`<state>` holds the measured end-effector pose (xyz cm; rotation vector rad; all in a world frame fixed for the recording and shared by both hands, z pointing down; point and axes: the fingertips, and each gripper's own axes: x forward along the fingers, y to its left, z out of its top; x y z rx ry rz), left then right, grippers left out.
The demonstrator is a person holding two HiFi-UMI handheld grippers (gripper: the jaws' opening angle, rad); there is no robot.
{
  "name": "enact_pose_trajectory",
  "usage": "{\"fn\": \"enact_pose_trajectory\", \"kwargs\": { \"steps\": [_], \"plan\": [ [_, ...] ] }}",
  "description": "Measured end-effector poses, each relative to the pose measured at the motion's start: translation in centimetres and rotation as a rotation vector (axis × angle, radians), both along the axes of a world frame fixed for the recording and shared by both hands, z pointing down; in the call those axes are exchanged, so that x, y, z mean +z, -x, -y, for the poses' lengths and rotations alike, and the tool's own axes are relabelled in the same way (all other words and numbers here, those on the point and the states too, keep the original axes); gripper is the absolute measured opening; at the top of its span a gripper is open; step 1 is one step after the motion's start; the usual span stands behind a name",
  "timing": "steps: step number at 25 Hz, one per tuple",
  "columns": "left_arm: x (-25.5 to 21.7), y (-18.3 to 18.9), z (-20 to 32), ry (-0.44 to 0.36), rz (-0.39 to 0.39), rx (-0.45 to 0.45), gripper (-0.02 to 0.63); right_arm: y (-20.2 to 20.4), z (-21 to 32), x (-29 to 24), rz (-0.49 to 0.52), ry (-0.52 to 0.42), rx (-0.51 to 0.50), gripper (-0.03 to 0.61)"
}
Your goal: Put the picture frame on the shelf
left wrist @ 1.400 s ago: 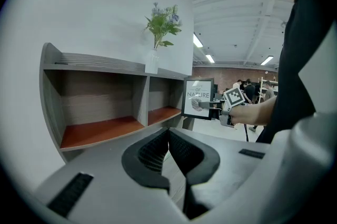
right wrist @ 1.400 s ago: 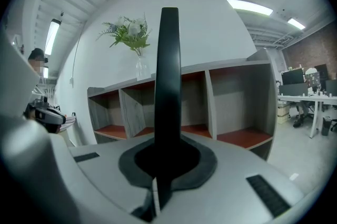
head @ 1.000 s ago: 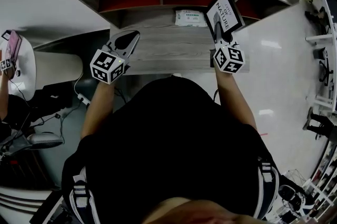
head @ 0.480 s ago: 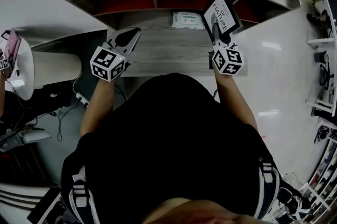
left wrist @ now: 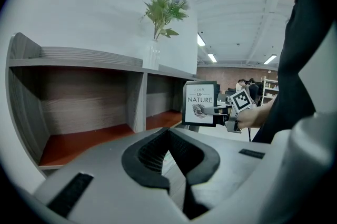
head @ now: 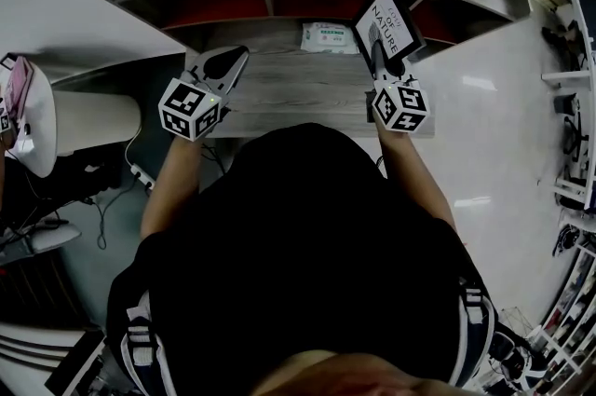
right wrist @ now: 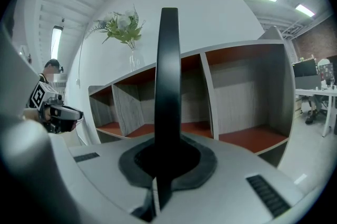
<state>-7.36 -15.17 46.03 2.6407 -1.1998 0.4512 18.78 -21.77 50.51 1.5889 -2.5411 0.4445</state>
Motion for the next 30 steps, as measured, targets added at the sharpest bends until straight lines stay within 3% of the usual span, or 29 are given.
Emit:
{"fn": "enact_pose_trajectory", "kwargs": {
  "steps": [30],
  "plan": [
    [0.0,3.8,1.4,0.020,0.000,0.110,0.020,0.4,0.2,-1.0,0.043,-0.011,0.161,0.023]
  ]
}}
